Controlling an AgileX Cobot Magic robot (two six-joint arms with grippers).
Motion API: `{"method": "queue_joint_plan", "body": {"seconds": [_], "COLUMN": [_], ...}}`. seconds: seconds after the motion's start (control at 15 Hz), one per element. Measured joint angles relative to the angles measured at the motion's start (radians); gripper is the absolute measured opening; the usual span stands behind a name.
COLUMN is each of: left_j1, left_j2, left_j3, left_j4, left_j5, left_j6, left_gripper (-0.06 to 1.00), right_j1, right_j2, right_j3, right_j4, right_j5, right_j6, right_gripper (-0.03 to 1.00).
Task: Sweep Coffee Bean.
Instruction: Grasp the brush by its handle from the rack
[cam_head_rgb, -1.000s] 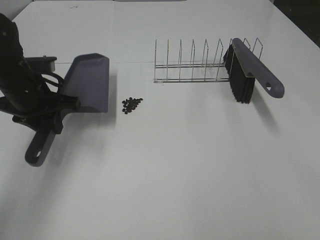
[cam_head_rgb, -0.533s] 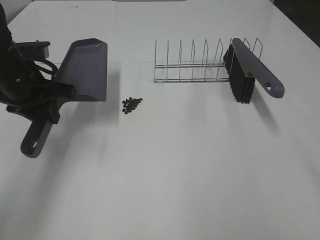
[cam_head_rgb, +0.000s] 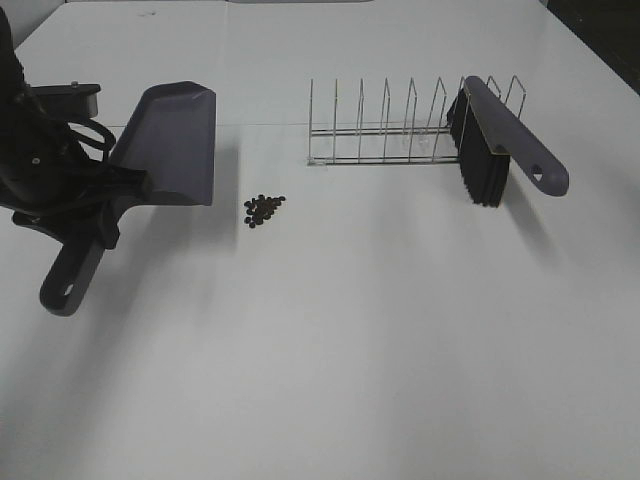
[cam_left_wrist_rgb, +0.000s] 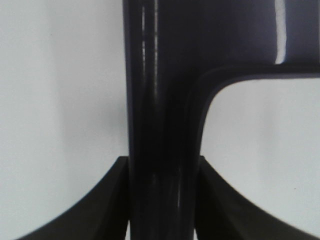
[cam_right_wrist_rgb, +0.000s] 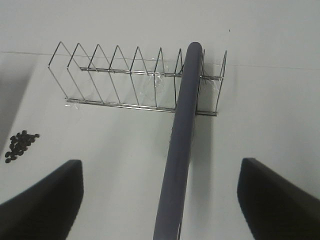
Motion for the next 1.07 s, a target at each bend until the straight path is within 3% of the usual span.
{"method": "queue_joint_plan", "body": {"seconds": [0.47,0.8,1.07], "left_j1": [0.0,0.0,0.0], "left_j2": [0.0,0.0,0.0], "left_j3": [0.0,0.0,0.0], "left_j4": [0.0,0.0,0.0], "left_j5": [0.0,0.0,0.0], "left_j6": [0.0,0.0,0.0], "left_gripper": [0.32,0.32,0.32], "right_j1": [0.0,0.0,0.0], "right_j2": [0.596,0.843,0.954], "right_j3": [-0.624,-0.809,-0.848], "right_j4": [-0.001,-0.027,-0.028], "right_j5": [0.323,0.375,0.365], "right_j6": [0.001,0.005,0.005], "right_gripper": [0.69,0.69,0.67]}}
